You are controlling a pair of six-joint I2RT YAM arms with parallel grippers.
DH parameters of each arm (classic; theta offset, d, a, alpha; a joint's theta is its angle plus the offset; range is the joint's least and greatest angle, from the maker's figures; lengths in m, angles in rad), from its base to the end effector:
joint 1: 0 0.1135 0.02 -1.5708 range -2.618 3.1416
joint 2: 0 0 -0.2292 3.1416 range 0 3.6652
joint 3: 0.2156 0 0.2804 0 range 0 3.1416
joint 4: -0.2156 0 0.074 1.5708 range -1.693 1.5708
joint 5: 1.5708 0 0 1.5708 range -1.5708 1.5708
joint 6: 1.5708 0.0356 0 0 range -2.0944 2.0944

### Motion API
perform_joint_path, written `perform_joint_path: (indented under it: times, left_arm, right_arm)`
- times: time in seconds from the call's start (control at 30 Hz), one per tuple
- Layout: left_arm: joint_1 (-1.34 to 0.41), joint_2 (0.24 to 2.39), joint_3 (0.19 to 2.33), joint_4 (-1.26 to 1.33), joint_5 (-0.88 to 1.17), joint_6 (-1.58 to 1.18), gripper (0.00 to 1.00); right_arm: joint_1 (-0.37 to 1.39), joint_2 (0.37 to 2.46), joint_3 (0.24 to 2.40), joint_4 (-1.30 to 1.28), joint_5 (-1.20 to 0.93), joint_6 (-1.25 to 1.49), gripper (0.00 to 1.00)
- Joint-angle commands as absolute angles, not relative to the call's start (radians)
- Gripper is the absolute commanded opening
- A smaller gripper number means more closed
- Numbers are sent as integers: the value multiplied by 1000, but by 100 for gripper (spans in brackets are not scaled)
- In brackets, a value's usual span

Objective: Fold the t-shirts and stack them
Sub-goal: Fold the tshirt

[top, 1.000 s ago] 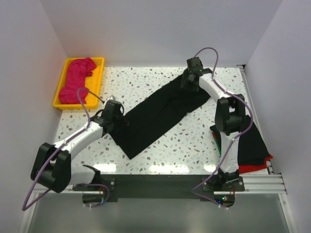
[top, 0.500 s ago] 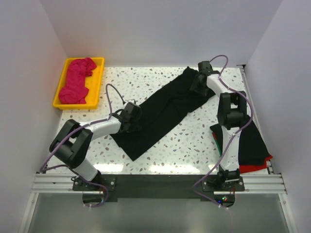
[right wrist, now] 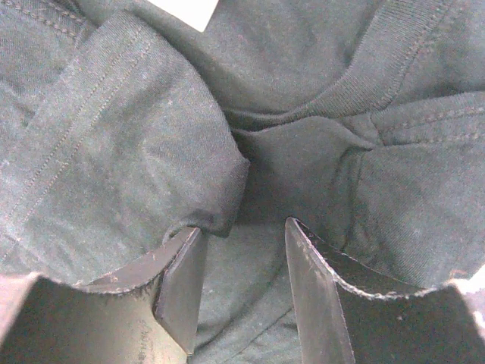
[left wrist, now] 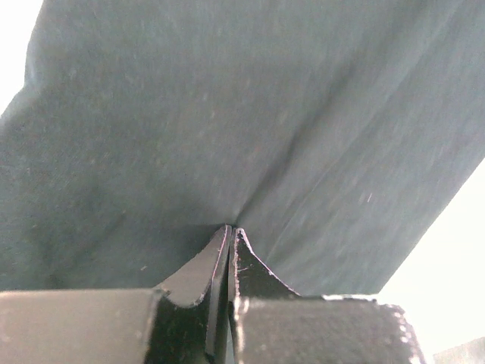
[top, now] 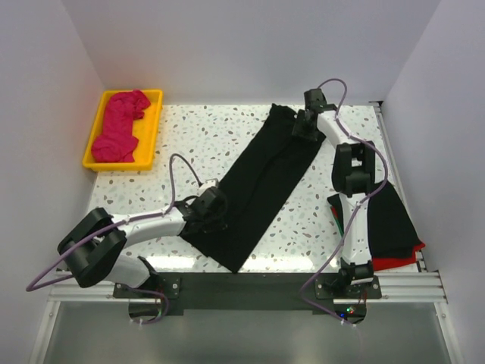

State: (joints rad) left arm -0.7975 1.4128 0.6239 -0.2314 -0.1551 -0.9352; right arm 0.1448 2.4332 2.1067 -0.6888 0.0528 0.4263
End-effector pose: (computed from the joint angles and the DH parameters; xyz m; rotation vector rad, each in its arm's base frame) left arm 0.1971 -0.1941 0.0947 -0.2391 2.6263 -0.4347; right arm 0.5252 0.0747 0.1385 0.3827 2.5622 0.1424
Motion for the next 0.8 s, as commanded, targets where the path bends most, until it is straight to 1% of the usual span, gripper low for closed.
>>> perform_joint_path:
  times: [0.0,0.23,0.33,0.4,0.53,0.57,0.6,0.7,0.77]
  left_arm:
    - [-856,1388,586,-348,-98,-1024,4]
    - [-975,1423,626,-252,-25,-1111,5]
    - [-995,1491,684,-194,26,-1121,5]
    - [-1002,1545,750,-180,38,-1118,7]
    - [-1000,1559,854,-210,41,-1086,13]
    - [-999,1540,886,-224,35,-1078,16]
    - [-994,1528,899,-250,23,-1062,18]
    - [-957,1473,908,-264,23,-1031,21]
    - [-913,1447,887,-258,21,-1014,22]
  right_arm:
    - [182,2486,2176,-689,32,338,49]
    - [279,2520,2266,-695,3,252,50]
    - [324,2542,2338,-710,2,206,50]
    - [347,2563,2394,-726,3,181,52]
    - [350,2554,2427,-738,31,183,53]
    - [351,2531,2421,-730,37,181,55]
    - [350,2519,2419,-729,44,181,56]
    - [350,2461,2416,-724,54,189,60]
    - [350,2425,2402,-721,58,204,61]
